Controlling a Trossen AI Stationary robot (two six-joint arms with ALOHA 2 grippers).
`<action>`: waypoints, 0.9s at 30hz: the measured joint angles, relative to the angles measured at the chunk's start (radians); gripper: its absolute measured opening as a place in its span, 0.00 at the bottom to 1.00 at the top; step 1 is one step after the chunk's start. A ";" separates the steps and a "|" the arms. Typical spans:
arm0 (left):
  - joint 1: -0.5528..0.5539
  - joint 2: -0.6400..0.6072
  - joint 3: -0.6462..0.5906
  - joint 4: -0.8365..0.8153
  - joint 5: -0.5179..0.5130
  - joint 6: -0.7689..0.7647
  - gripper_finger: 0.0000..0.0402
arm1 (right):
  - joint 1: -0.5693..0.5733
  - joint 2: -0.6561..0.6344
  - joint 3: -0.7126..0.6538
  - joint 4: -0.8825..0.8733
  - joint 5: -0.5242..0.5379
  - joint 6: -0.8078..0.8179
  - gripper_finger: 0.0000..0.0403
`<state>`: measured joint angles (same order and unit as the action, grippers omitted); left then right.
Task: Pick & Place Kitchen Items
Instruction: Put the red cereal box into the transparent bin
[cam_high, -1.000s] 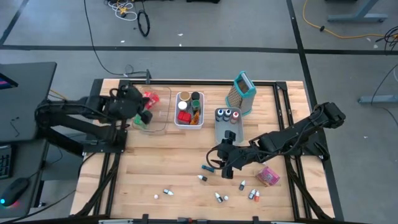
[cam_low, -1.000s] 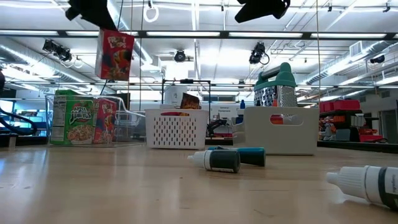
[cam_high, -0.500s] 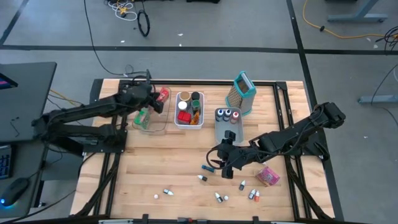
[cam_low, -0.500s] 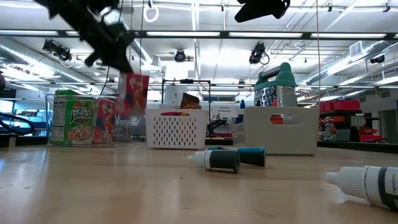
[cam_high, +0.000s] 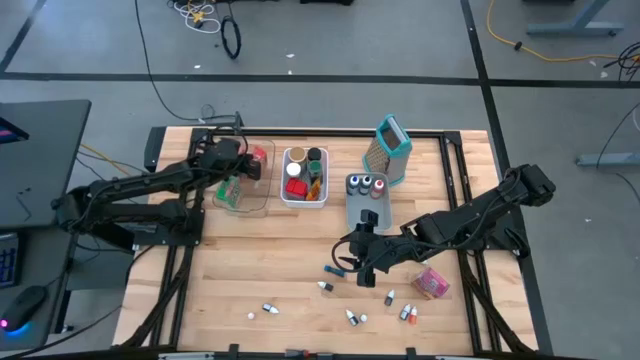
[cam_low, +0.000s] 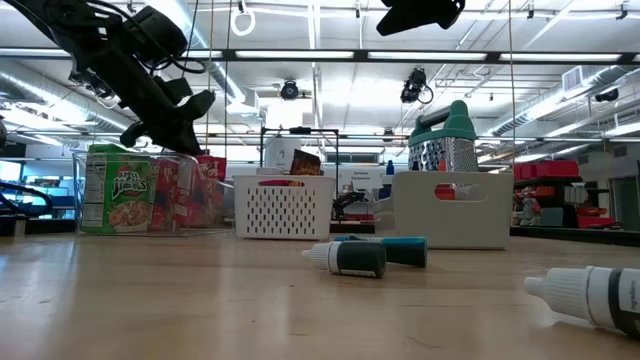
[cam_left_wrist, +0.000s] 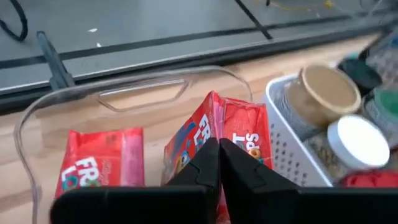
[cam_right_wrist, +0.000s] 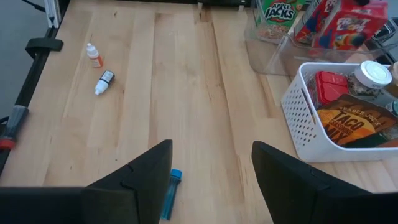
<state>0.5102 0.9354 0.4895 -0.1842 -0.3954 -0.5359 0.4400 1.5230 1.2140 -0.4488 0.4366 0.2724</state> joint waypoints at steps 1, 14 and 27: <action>0.002 0.000 -0.005 0.004 0.000 -0.007 0.06 | 0.000 0.000 0.000 0.000 0.000 0.001 0.58; 0.002 0.000 -0.040 0.020 -0.038 -0.002 0.19 | 0.000 0.000 0.000 0.000 0.000 0.003 0.58; 0.002 -0.008 -0.041 0.078 -0.033 0.127 0.37 | 0.000 0.000 0.000 0.000 0.000 0.003 0.58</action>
<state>0.5125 0.9277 0.4484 -0.1063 -0.4279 -0.4094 0.4400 1.5230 1.2140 -0.4492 0.4362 0.2756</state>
